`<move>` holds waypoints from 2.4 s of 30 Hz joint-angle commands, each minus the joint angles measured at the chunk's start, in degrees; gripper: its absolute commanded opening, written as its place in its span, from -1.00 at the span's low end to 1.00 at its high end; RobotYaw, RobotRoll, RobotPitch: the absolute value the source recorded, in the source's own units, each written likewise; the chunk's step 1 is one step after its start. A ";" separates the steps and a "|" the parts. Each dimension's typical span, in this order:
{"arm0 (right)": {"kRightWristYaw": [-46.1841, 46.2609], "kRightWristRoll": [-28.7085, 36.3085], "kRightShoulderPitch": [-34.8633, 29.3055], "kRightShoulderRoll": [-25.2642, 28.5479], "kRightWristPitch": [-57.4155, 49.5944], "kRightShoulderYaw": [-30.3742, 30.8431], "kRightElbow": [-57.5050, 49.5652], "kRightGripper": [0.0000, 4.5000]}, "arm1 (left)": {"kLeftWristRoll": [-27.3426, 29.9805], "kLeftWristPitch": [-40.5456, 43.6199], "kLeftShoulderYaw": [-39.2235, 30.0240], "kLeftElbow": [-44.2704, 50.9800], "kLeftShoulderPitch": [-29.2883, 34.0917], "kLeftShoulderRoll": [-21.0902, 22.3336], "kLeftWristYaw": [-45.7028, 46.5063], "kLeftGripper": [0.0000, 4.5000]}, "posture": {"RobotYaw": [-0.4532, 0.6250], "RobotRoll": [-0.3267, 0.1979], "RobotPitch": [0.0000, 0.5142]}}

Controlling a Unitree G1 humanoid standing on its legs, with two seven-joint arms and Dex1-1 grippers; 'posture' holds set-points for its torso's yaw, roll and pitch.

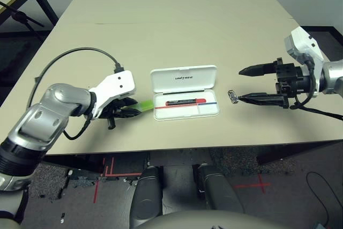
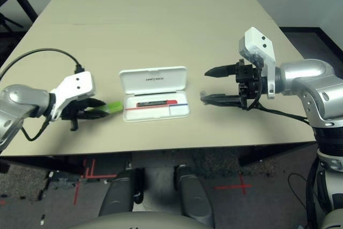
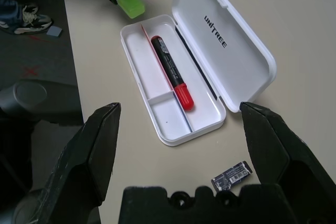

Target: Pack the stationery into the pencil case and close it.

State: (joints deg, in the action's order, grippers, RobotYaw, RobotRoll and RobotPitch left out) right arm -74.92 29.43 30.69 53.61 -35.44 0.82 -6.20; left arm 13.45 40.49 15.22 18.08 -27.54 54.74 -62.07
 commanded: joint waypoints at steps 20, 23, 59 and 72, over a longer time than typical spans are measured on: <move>-0.69 -3.88 0.80 -0.34 2.27 2.33 1.88 1.00 | -10.26 -4.14 15.06 -7.62 -13.63 -16.23 -2.77 -0.51 | -0.34 0.25 -0.52; -0.63 -3.95 0.56 -0.31 2.20 2.37 1.63 1.00 | -10.43 -3.65 15.26 -8.30 -13.68 -17.69 -2.43 -0.51 | -0.35 0.25 -0.49; 2.54 -4.12 -1.71 2.80 -5.72 1.48 -1.86 1.00 | -3.83 -10.22 1.70 -7.32 -8.12 -9.97 -7.30 0.99 | -0.36 0.25 -0.40; 17.17 0.87 -6.02 2.80 -26.93 -4.48 -12.05 1.00 | 8.57 -11.03 -13.89 0.40 -2.09 -3.45 -9.85 0.99 | -0.34 0.25 -0.38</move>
State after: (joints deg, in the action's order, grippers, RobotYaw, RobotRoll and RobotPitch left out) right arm -59.18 29.22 25.31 56.70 -60.77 -1.86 -16.25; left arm 20.63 29.40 2.12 17.08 -30.45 50.59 -71.71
